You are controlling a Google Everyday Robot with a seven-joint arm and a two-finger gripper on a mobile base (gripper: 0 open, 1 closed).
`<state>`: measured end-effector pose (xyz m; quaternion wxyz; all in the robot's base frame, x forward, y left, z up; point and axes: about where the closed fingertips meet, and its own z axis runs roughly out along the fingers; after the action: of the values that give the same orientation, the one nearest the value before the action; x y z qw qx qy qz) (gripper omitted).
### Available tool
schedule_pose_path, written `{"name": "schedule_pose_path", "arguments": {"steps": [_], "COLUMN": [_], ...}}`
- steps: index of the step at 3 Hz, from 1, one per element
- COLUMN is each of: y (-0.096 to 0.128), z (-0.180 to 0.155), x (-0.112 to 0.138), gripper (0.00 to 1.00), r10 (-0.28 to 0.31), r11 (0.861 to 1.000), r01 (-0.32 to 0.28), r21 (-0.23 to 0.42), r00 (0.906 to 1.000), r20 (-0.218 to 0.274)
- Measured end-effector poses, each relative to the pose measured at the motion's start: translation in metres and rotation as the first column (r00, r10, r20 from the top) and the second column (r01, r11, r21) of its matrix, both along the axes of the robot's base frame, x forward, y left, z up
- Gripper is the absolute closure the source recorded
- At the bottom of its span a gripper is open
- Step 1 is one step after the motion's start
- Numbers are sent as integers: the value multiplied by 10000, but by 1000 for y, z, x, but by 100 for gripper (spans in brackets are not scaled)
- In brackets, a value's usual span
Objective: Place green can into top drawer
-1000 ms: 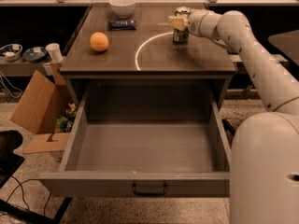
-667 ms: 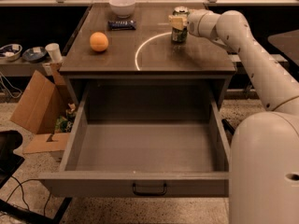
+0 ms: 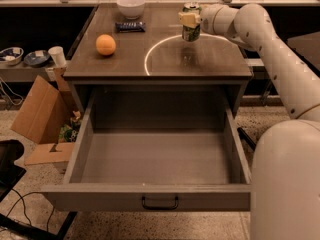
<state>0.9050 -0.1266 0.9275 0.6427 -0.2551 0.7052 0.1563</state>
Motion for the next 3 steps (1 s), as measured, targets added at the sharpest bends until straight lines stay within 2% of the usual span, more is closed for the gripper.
{"name": "schedule_pose_path", "arguments": {"steps": [1,2,3], "y": [10,21,25], "z": [33,58,67], "x": [-31,-74,-122], "gripper": [100,100,100], "r10": [490,992,1322], "r11": [9984,9936,9898], "r01": [-478,-954,-1280], "r21": [-302,-603,-632], "r00": [9981,9930,9889], "r20": [381,640,675]}}
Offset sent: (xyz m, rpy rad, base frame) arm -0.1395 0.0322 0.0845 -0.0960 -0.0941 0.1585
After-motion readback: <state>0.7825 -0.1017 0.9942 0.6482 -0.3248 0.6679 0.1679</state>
